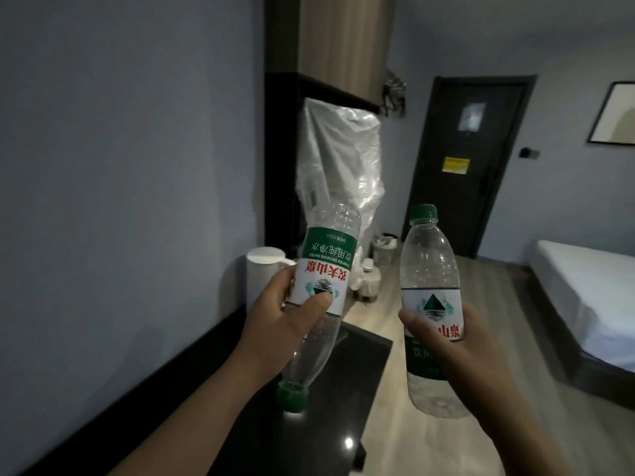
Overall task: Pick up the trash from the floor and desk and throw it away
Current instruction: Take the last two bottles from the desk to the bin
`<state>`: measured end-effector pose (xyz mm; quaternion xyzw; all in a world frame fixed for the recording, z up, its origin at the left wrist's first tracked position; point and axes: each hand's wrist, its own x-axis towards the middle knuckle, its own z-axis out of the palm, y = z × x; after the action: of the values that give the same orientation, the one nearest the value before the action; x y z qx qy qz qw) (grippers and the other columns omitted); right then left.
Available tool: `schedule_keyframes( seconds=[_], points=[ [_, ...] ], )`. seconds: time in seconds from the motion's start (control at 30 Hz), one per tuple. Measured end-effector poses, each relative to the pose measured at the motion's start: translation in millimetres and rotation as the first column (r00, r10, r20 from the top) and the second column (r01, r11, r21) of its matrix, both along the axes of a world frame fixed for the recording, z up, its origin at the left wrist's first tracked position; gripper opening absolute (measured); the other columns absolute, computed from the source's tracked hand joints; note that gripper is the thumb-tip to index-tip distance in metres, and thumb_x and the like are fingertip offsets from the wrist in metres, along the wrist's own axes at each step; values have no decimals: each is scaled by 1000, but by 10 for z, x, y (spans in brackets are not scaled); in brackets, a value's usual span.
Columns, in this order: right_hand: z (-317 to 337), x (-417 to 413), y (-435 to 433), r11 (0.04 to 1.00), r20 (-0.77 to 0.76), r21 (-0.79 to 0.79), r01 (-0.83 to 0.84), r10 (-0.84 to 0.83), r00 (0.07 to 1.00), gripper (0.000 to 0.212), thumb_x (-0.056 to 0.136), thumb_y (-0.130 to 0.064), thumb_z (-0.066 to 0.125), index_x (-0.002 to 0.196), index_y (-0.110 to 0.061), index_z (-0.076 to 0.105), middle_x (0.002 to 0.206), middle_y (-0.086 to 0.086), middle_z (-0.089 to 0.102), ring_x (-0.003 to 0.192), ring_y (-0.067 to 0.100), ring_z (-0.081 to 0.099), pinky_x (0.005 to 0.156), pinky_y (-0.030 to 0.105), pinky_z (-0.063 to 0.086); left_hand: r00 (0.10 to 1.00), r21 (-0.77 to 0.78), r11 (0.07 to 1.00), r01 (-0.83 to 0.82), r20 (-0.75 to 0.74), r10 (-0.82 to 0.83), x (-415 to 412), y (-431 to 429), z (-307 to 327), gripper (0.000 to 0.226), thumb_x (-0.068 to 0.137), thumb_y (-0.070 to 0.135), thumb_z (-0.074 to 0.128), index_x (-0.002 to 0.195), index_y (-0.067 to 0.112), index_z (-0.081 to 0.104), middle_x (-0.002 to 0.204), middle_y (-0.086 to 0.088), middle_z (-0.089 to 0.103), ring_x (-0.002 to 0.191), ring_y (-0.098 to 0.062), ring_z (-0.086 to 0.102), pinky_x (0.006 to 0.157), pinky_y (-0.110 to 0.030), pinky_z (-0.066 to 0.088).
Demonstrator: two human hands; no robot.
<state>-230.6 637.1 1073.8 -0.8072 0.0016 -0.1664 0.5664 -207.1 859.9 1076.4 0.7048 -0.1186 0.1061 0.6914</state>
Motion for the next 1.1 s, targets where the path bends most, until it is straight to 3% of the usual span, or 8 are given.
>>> schedule_keyframes(
  seconds=[0.07,0.17,0.23,0.4,0.5,0.83,1.1],
  points=[
    [57,69,-429,999,16,-8,48,-48,999,53,54,-67,64,96,-38,51,87,-10,65,71,6,66,52,12,45,999,-18,999,49,5,-49,151,-463,47,30,82,22,69,110,25,60,95,2,73,86,-13,71,67,-23,57],
    [107,184,-1043,996,35,-1,93,-93,995,70,50,-69,62,109,-31,51,95,-7,65,83,13,66,62,25,51,994,-47,993,109,32,-107,386,-1125,84,25,83,18,71,105,24,62,94,-2,72,84,-17,70,65,-24,57],
    [131,275,-1391,992,29,13,122,-122,992,76,47,-69,61,110,-29,48,96,-5,63,85,15,65,65,27,52,988,-62,987,147,48,-145,546,-1515,98,29,77,26,73,103,27,62,93,1,72,83,-15,70,62,-21,55],
    [109,596,-2109,985,14,40,168,-169,986,62,48,-67,63,99,-35,50,91,-7,66,80,12,66,65,28,54,978,-100,974,205,57,-200,1037,-2285,75,45,66,34,73,108,22,63,94,-1,72,85,-18,70,65,-26,56],
    [49,889,-2450,976,19,40,215,-216,976,57,50,-68,64,96,-38,51,88,-10,67,73,5,67,59,21,50,970,-97,966,238,62,-233,1394,-2604,29,54,59,43,72,108,20,62,94,-3,72,84,-20,70,68,-32,58],
    [54,2271,-3097,952,18,-1,307,-307,952,72,54,-67,64,112,-28,50,97,-7,66,83,9,66,61,20,52,941,-85,938,336,75,-331,2979,-3274,75,56,58,48,69,108,23,61,94,0,71,87,-20,69,72,-34,58],
    [63,3366,-3662,927,14,-25,373,-373,928,69,55,-70,61,111,-30,50,98,-9,65,84,7,65,61,17,50,928,-68,926,371,74,-366,4182,-3950,87,55,57,48,69,107,26,60,92,5,72,83,-15,70,67,-28,58]
  ],
)
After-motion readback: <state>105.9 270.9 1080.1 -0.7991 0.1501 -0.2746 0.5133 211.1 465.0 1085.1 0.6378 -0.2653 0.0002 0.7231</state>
